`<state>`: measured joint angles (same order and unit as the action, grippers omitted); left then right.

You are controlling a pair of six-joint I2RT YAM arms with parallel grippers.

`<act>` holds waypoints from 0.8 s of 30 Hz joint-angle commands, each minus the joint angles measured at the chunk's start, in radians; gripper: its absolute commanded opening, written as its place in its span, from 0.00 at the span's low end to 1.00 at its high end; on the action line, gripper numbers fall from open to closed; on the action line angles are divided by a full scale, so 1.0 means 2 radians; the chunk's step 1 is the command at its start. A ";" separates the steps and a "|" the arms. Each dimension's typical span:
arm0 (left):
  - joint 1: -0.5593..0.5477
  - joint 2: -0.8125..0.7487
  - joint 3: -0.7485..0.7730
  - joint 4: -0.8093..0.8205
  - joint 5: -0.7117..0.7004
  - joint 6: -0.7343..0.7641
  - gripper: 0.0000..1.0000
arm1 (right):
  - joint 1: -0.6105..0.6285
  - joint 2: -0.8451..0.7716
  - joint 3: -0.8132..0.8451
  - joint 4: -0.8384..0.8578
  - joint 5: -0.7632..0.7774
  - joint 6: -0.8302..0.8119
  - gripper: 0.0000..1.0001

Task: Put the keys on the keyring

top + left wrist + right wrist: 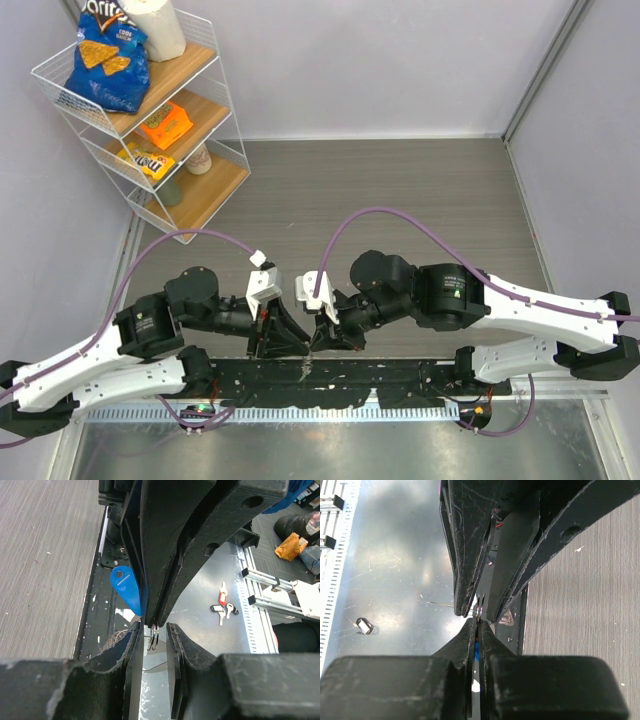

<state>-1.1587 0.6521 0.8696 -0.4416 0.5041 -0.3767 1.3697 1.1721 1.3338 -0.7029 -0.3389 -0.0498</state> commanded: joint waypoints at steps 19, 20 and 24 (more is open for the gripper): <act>0.000 0.004 0.028 -0.001 -0.012 0.013 0.21 | -0.003 -0.011 0.019 0.015 -0.008 0.002 0.05; 0.000 0.005 0.028 -0.002 -0.011 0.013 0.20 | -0.003 -0.011 0.019 0.014 -0.008 0.002 0.05; 0.000 0.008 0.029 -0.006 -0.012 0.017 0.10 | -0.003 -0.010 0.020 0.013 -0.009 0.001 0.05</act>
<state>-1.1587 0.6605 0.8825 -0.4500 0.4866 -0.3580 1.3655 1.1721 1.3338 -0.7139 -0.3389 -0.0498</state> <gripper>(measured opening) 0.156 0.071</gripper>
